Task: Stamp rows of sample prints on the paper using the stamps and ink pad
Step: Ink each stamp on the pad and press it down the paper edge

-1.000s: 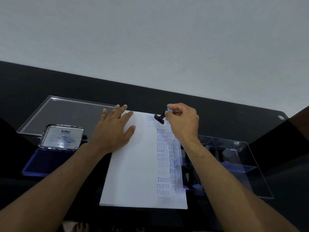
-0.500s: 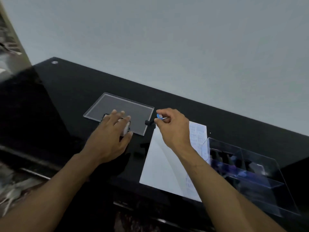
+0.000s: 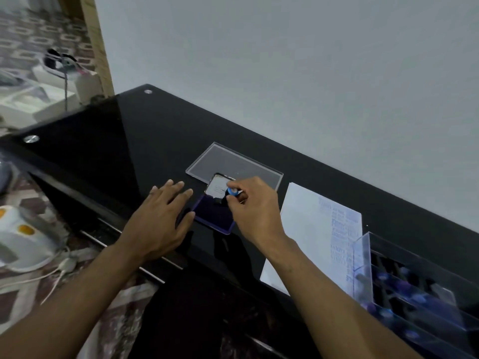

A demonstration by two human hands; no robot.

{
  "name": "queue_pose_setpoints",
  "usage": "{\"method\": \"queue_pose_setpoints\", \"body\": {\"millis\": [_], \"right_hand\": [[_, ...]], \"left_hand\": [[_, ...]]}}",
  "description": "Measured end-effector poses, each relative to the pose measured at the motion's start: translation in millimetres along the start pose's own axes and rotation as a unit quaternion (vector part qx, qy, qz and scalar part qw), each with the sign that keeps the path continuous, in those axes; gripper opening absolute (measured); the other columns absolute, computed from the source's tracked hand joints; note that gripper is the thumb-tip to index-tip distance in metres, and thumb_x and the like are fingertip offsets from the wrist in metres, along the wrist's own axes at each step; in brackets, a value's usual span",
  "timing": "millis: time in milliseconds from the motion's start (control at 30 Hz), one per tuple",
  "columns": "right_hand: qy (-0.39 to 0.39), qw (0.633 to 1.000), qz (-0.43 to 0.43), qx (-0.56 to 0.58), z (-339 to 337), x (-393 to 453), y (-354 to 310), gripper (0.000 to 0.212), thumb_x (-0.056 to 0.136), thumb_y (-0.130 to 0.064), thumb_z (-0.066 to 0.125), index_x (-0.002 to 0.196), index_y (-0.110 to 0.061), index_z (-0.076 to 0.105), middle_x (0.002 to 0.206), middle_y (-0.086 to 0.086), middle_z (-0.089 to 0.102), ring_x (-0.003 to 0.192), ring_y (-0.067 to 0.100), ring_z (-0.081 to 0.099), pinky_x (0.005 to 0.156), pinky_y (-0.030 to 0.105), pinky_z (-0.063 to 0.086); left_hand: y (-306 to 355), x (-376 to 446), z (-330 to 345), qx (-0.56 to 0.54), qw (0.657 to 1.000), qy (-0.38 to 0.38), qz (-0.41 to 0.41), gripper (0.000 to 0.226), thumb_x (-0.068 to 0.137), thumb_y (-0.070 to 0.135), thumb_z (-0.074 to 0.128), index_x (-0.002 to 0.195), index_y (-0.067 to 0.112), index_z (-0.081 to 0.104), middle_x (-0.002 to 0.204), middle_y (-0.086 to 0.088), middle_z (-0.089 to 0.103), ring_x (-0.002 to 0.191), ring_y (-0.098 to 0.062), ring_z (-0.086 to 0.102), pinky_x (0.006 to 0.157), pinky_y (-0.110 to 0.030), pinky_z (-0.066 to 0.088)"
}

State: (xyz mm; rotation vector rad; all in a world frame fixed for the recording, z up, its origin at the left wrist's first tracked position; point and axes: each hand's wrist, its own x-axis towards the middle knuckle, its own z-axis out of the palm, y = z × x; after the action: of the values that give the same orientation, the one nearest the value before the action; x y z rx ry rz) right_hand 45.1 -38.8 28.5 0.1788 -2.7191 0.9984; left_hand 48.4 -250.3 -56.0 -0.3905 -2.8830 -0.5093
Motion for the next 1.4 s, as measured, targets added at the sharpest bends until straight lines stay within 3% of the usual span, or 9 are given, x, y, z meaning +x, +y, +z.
{"method": "queue_pose_setpoints", "body": {"millis": [67,167,300,533,767,933,1167,1300,1400], "right_hand": [[-0.014,1.0,-0.012,-0.019,0,1,-6,0.029,0.092,-0.019,0.067,0.12,-0.023,0.069,0.118,-0.006,0.063,0.096,0.004,0.057,0.091,0.015,0.046],[-0.03,0.999,-0.019,-0.032,1,2,-13,0.031,0.094,-0.019,0.064,0.124,-0.023,0.065,0.124,-0.004,0.061,0.108,0.01,0.059,0.097,0.024,0.048],[-0.045,0.997,-0.029,-0.061,5,6,-14,0.027,0.093,-0.02,0.063,0.12,-0.023,0.068,0.122,-0.004,0.062,0.108,0.01,0.059,0.097,0.025,0.05],[-0.103,0.988,-0.046,-0.109,17,5,-7,0.027,0.095,-0.018,0.06,0.121,-0.017,0.068,0.121,0.001,0.065,0.11,0.013,0.058,0.098,0.025,0.047],[-0.104,0.987,-0.042,-0.114,17,12,-4,0.027,0.094,-0.022,0.063,0.12,-0.02,0.069,0.117,-0.001,0.066,0.105,0.012,0.06,0.096,0.028,0.05],[-0.1,0.989,-0.035,-0.106,17,13,-2,0.018,0.089,-0.02,0.069,0.106,-0.02,0.074,0.106,-0.005,0.067,0.093,0.008,0.06,0.087,0.021,0.052],[-0.113,0.986,-0.04,-0.112,16,16,-3,0.023,0.094,-0.022,0.063,0.116,-0.02,0.072,0.113,-0.003,0.067,0.103,0.01,0.06,0.094,0.025,0.049],[-0.097,0.99,-0.036,-0.097,18,16,0,0.012,0.088,-0.018,0.07,0.098,-0.02,0.076,0.103,-0.008,0.068,0.088,0.005,0.057,0.079,0.011,0.045],[-0.099,0.99,-0.036,-0.096,20,16,-1,0.014,0.09,-0.02,0.069,0.102,-0.021,0.076,0.105,-0.007,0.068,0.09,0.006,0.059,0.082,0.015,0.046]], "left_hand": [[-6,-1,2,0.006,1.0,-0.003,-0.003,0.067,0.096,0.057,0.028,0.148,0.018,0.046,0.157,-0.008,0.04,0.15,-0.027,0.027,0.122,-0.052,0.024],[-10,-1,5,0.011,1.0,-0.012,-0.009,0.069,0.095,0.058,0.025,0.149,0.019,0.044,0.159,-0.008,0.036,0.151,-0.026,0.023,0.123,-0.051,0.021],[-13,-3,14,0.019,0.999,-0.025,-0.017,0.067,0.095,0.057,0.025,0.15,0.022,0.042,0.161,-0.005,0.032,0.153,-0.023,0.017,0.125,-0.049,0.015],[-11,-5,19,0.035,0.999,-0.009,-0.021,0.064,0.095,0.053,0.029,0.147,0.02,0.048,0.158,-0.007,0.038,0.151,-0.024,0.023,0.124,-0.05,0.018],[-12,-4,21,0.046,0.999,0.002,-0.021,0.063,0.096,0.053,0.03,0.146,0.02,0.048,0.158,-0.006,0.038,0.151,-0.023,0.023,0.124,-0.049,0.019],[-12,-5,23,0.047,0.999,0.005,-0.019,0.063,0.096,0.053,0.029,0.146,0.02,0.048,0.158,-0.006,0.038,0.151,-0.023,0.023,0.123,-0.049,0.02],[-12,-5,23,0.049,0.999,0.008,-0.017,0.061,0.097,0.052,0.031,0.146,0.02,0.048,0.158,-0.006,0.038,0.152,-0.023,0.022,0.124,-0.048,0.018],[-12,-5,23,0.051,0.998,0.012,-0.018,0.061,0.097,0.052,0.03,0.145,0.019,0.049,0.157,-0.007,0.039,0.151,-0.024,0.024,0.123,-0.049,0.019],[-12,-5,23,0.049,0.999,0.013,-0.017,0.061,0.097,0.052,0.031,0.145,0.019,0.049,0.157,-0.007,0.039,0.151,-0.024,0.024,0.123,-0.049,0.019]]}}
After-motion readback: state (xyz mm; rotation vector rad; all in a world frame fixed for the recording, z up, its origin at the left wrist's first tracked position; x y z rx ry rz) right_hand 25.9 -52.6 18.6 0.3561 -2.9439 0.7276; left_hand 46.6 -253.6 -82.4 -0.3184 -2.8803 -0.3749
